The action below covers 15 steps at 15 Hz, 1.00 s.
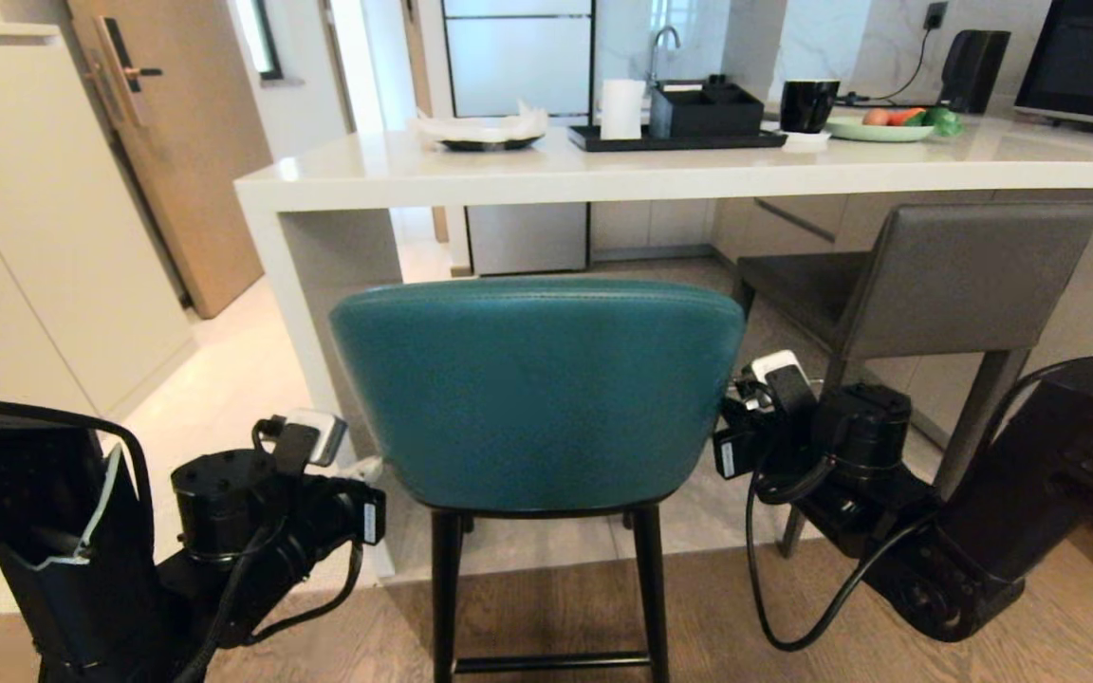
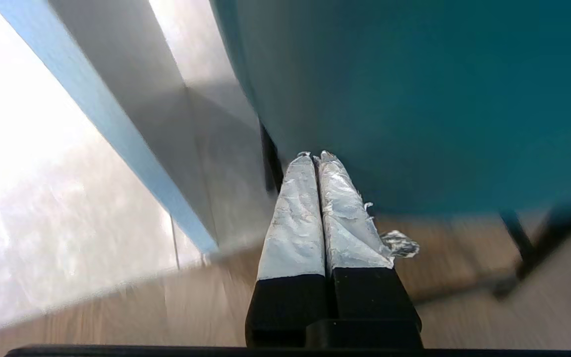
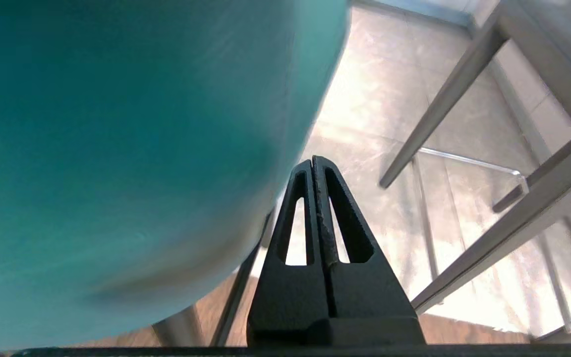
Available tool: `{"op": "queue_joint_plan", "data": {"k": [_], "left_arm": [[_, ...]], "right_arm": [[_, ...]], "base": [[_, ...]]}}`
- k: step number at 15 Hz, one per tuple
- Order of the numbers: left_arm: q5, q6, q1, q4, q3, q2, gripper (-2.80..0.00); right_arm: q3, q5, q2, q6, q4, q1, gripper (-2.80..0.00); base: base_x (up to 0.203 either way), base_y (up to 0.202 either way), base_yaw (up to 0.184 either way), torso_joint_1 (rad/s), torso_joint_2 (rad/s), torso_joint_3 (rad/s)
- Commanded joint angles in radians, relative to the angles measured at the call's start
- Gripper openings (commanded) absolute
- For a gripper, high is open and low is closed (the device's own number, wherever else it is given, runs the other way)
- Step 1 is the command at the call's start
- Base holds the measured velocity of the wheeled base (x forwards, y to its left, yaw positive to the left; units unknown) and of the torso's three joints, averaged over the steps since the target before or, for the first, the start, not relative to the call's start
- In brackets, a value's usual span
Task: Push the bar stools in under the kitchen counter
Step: Push the blue chair back under the dining table
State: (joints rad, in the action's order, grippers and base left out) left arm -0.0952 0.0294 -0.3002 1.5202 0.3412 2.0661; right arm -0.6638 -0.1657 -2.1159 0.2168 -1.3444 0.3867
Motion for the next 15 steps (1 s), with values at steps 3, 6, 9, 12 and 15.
{"op": "queue_joint_plan", "data": {"k": [3,6,9,12,15], "left_arm": [[0.007,0.004,0.073,0.010,0.150,0.017,-2.80],[0.009,0.004,0.085,0.007,0.269,0.018,-2.80],[0.011,0.004,0.049,-0.089,0.369,-0.025,-2.80],[0.009,0.000,-0.025,-0.128,0.373,-0.050,-2.80],[0.002,0.000,-0.063,-0.142,0.382,-0.031,-2.80]], "right_arm": [[-0.025,-0.003,0.034,-0.001,-0.012,-0.045,-2.80],[-0.081,-0.004,0.048,-0.001,0.039,-0.032,-2.80],[-0.135,-0.008,0.050,-0.002,0.101,0.014,-2.80],[-0.197,-0.008,0.008,-0.002,0.136,0.033,-2.80],[-0.317,-0.013,-0.034,-0.007,0.217,0.033,-2.80]], "base": [[0.000,0.000,0.000,0.000,0.00,0.000],[0.000,0.000,0.000,0.000,0.00,0.000],[0.000,0.000,0.000,0.000,0.00,0.000],[0.000,0.000,0.000,0.000,0.00,0.000],[0.000,0.000,0.000,0.000,0.00,0.000]]}}
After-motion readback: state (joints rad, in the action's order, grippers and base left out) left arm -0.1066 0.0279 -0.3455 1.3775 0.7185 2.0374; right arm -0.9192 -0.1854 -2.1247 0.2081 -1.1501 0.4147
